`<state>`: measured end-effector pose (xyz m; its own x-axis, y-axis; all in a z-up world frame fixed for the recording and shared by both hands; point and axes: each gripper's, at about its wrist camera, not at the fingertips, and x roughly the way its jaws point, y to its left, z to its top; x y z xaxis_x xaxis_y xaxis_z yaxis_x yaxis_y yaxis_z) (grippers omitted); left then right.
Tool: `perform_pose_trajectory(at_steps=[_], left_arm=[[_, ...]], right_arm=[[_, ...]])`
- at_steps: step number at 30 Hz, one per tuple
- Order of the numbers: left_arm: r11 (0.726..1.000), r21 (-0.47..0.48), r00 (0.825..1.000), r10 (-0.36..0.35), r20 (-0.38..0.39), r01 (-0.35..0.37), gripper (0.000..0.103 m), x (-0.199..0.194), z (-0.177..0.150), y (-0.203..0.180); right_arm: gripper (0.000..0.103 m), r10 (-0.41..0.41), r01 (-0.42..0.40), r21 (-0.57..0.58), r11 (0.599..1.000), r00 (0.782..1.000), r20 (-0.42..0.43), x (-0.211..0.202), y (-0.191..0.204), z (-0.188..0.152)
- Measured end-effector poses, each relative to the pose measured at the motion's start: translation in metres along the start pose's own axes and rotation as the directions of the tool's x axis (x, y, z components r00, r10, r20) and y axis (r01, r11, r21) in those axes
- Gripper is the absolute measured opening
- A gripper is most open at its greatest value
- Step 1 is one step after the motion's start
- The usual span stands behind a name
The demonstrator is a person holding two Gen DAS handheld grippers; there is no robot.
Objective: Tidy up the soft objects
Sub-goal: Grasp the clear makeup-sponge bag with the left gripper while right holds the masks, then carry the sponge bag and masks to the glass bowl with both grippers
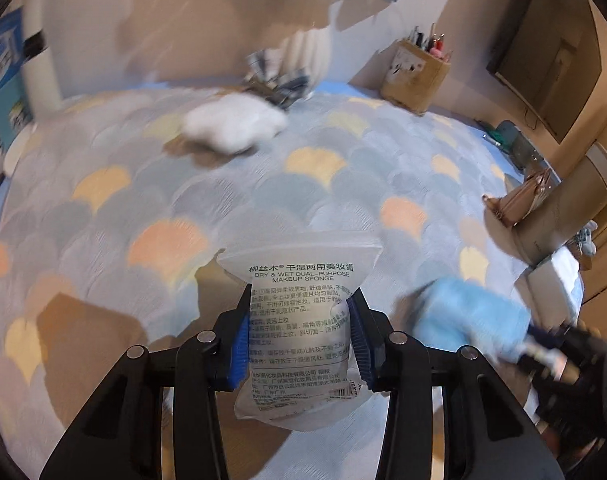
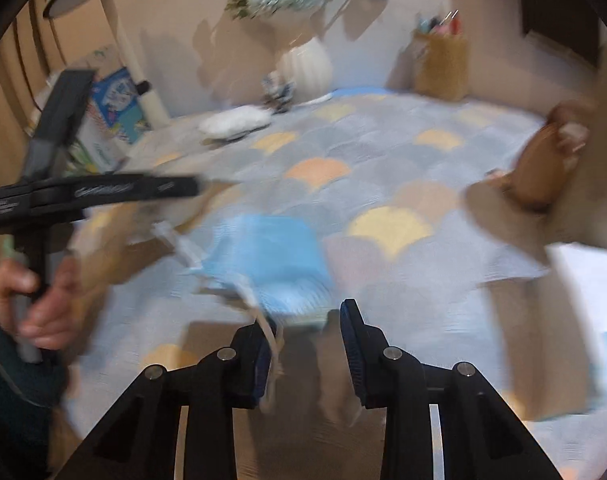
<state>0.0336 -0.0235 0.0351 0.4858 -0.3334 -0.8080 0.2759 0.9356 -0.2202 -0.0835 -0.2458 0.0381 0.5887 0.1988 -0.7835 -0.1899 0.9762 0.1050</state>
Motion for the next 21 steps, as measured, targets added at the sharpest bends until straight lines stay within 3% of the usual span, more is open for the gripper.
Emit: perform_pose_trajectory(at_steps=[2,3,4,6,9,11,13,15,17,18,19,20,21], left_arm=[[1.0,-0.006,1.0,0.002,-0.005,-0.002,0.04,-0.002,-0.008,0.004],[1.0,-0.012,1.0,-0.005,-0.002,0.005,0.04,-0.003,-0.012,0.007],[1.0,-0.018,1.0,-0.02,0.001,0.02,0.04,-0.005,-0.016,0.01],[0.998,-0.027,0.999,-0.05,0.007,0.051,0.04,-0.006,-0.021,0.013],[0.997,-0.025,0.997,-0.076,0.005,0.076,0.04,-0.009,-0.027,0.015],[0.998,-0.004,0.998,-0.07,0.004,0.07,0.04,-0.01,-0.03,0.012],[0.998,0.024,0.998,-0.064,0.009,0.063,0.04,-0.011,-0.033,0.006],[0.998,0.04,0.999,-0.052,0.014,0.052,0.041,-0.011,-0.036,0.002],[0.998,0.045,0.999,-0.044,0.019,0.044,0.041,-0.012,-0.037,0.001],[0.998,0.047,0.999,-0.041,0.02,0.04,0.041,-0.013,-0.037,0.001],[0.998,0.051,0.999,-0.035,0.022,0.034,0.041,-0.014,-0.037,0.0],[0.998,0.053,0.999,-0.028,0.027,0.027,0.041,-0.014,-0.037,0.0],[0.999,0.052,0.999,-0.014,0.037,0.013,0.041,-0.016,-0.037,0.001]], right_arm=[[0.033,-0.055,0.055,-0.041,0.998,0.998,0.005,-0.004,0.002,0.001],[0.038,-0.045,0.045,-0.051,0.998,0.999,-0.01,-0.003,0.002,0.002],[0.058,-0.031,0.029,-0.056,0.998,0.999,-0.039,-0.001,0.004,0.003],[0.08,-0.004,0.001,-0.042,0.999,0.997,-0.075,0.002,0.005,0.006],[0.082,0.129,-0.131,-0.031,0.991,0.989,-0.069,-0.005,0.009,0.012],[0.089,0.238,-0.238,0.01,0.971,0.969,-0.061,-0.009,0.011,0.021],[0.097,0.273,-0.271,0.054,0.961,0.962,-0.03,-0.007,0.012,0.033],[0.097,0.188,-0.184,0.095,0.978,0.982,-0.033,0.009,0.017,0.045],[0.089,0.088,-0.08,0.083,0.993,0.992,-0.094,0.035,0.028,0.053],[0.069,0.066,-0.058,0.068,0.996,0.991,-0.117,0.046,0.033,0.053],[0.056,0.063,-0.056,0.054,0.997,0.988,-0.138,0.056,0.038,0.052],[0.055,0.054,-0.048,0.046,0.998,0.988,-0.148,0.065,0.042,0.051],[0.046,0.02,-0.018,0.022,1.0,0.993,-0.116,0.065,0.048,0.051]])
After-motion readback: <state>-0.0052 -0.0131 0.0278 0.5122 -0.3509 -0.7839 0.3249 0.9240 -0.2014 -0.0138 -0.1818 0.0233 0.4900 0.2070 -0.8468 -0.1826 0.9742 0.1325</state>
